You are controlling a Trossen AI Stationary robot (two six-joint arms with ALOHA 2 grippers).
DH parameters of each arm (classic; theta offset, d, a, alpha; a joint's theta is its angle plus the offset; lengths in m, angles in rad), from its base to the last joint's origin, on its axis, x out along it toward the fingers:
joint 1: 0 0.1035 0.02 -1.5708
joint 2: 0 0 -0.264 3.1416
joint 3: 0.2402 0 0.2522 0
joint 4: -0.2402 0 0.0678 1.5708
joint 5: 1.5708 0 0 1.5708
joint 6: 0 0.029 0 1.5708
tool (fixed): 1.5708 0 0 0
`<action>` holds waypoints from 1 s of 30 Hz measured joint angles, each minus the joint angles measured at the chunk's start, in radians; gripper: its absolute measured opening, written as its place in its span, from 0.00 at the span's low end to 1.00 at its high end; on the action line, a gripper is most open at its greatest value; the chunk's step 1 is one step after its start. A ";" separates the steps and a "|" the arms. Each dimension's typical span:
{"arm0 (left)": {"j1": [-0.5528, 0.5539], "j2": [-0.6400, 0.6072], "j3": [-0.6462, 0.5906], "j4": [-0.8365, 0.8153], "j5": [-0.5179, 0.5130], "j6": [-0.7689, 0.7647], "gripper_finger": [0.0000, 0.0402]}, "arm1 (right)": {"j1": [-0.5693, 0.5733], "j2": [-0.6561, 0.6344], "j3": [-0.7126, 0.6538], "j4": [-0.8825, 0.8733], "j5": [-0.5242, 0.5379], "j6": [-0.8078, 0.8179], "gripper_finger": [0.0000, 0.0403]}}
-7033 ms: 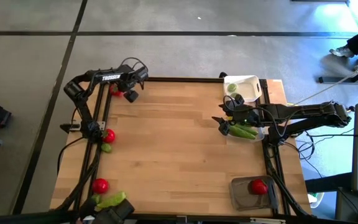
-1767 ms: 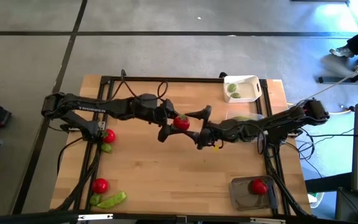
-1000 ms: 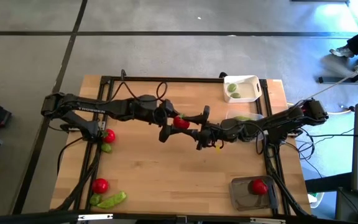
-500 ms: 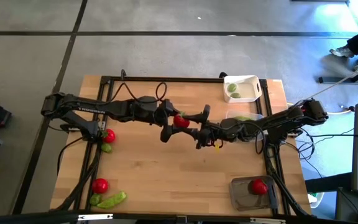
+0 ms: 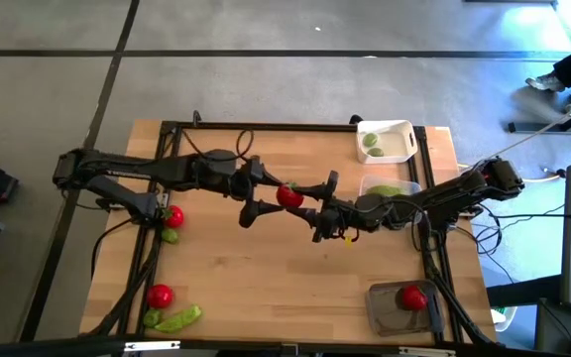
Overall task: Sort produce into baskets
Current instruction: Put the top tomato into the black bin
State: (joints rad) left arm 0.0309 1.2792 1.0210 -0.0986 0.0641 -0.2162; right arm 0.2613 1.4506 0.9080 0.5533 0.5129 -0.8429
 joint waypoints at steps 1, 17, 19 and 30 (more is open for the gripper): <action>0.000 -0.017 0.000 -0.016 0.000 0.009 0.86 | 0.008 0.000 0.004 -0.001 0.016 0.000 0.50; 0.000 -0.125 0.000 -0.243 0.000 0.042 0.86 | 0.225 0.000 0.206 -0.526 0.393 0.351 0.50; -0.001 -0.121 0.000 -0.242 0.000 0.040 0.86 | 0.257 0.000 0.260 -0.698 0.389 0.486 0.50; -0.051 -0.117 0.000 -0.242 -0.001 0.038 0.86 | 0.411 -0.001 0.506 -1.469 0.056 1.427 0.50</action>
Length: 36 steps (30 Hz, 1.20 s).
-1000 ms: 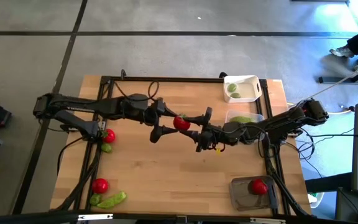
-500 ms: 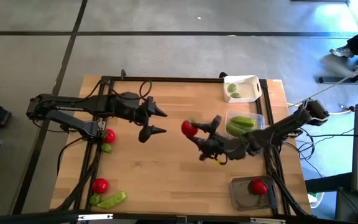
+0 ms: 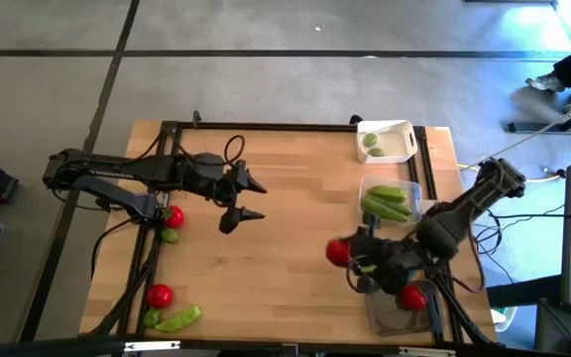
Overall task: Sort produce into baskets
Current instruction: Put the top tomato into the black bin
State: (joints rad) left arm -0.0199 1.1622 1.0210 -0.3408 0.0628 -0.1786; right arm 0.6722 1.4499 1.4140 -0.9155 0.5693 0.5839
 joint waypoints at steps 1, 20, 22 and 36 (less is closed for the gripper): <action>-0.005 0.000 0.000 0.000 0.000 0.001 0.86 | 0.012 0.000 0.002 -0.029 -0.039 0.073 0.50; -0.103 0.000 0.000 0.009 0.000 -0.049 0.86 | 0.350 0.000 -0.212 -0.068 -0.275 1.120 0.50; -0.120 0.000 0.000 0.009 0.000 -0.050 0.86 | 0.370 0.001 -0.249 -0.043 -0.284 1.181 0.50; -0.185 0.000 0.000 0.010 0.000 -0.069 0.86 | 0.384 0.001 -0.381 0.003 -0.450 1.271 0.50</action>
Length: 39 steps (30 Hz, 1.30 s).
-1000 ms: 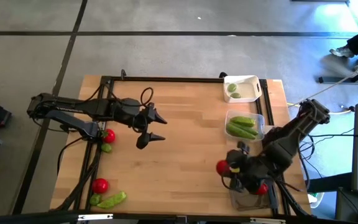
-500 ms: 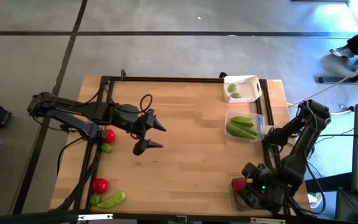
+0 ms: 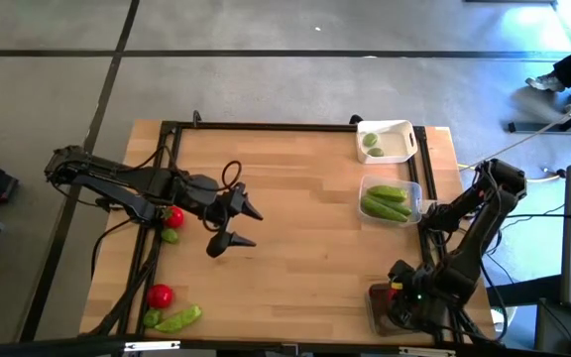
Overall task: Sort produce into baskets
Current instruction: Put the top tomato into the black bin
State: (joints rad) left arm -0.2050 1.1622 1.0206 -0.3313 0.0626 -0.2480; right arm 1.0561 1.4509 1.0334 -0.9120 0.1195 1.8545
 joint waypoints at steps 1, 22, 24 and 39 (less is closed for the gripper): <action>0.000 0.000 0.000 0.000 0.000 0.000 0.86 | 0.000 0.000 -0.007 0.001 0.000 0.000 0.50; 0.001 0.000 0.000 0.001 0.000 0.009 0.86 | -0.003 0.000 -0.113 0.039 -0.026 0.005 0.50; 0.001 0.000 0.000 0.001 0.000 0.010 0.86 | -0.003 0.000 -0.113 0.032 -0.027 0.009 0.51; 0.001 0.000 0.000 -0.002 -0.016 -0.020 0.86 | -0.003 0.000 -0.089 -0.008 -0.061 0.022 0.74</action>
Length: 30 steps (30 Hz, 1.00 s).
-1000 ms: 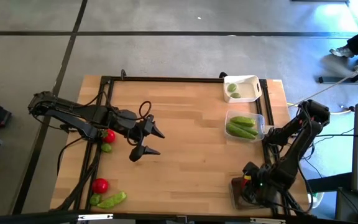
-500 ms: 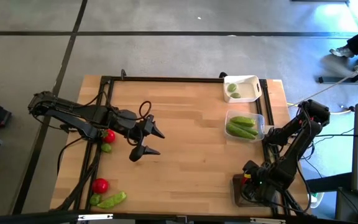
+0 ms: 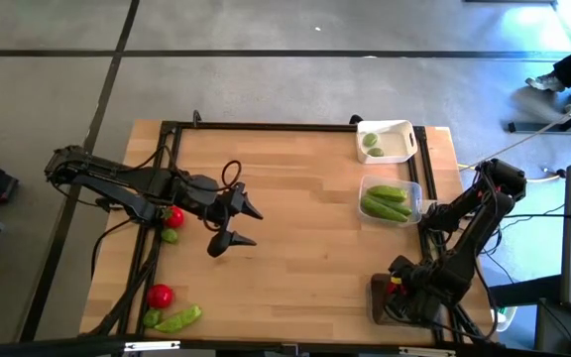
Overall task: Sort produce into baskets
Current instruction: Put the top tomato into the black bin, then put the bottom tomato into the black bin
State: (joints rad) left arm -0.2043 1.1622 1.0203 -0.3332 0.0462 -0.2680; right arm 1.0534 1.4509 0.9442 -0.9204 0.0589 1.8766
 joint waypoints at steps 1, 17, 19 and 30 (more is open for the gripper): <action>0.000 0.000 0.000 -0.003 -0.001 -0.012 0.86 | 0.000 0.000 0.009 -0.007 0.000 0.001 0.74; -0.001 -0.004 0.129 -0.301 -0.032 -0.092 0.86 | 0.000 0.000 0.186 -0.171 0.035 0.002 0.71; -0.008 -0.004 0.157 -0.370 -0.051 -0.117 0.86 | 0.000 0.000 0.233 -0.187 0.111 -0.002 0.71; -0.012 0.002 0.192 -0.719 -0.133 -0.328 0.86 | -0.002 -0.001 0.367 -0.203 0.822 -0.372 0.71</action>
State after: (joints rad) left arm -0.2165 1.1645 1.2125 -1.0526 -0.0863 -0.5963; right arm 1.0513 1.4502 1.3109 -1.1230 0.8809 1.5044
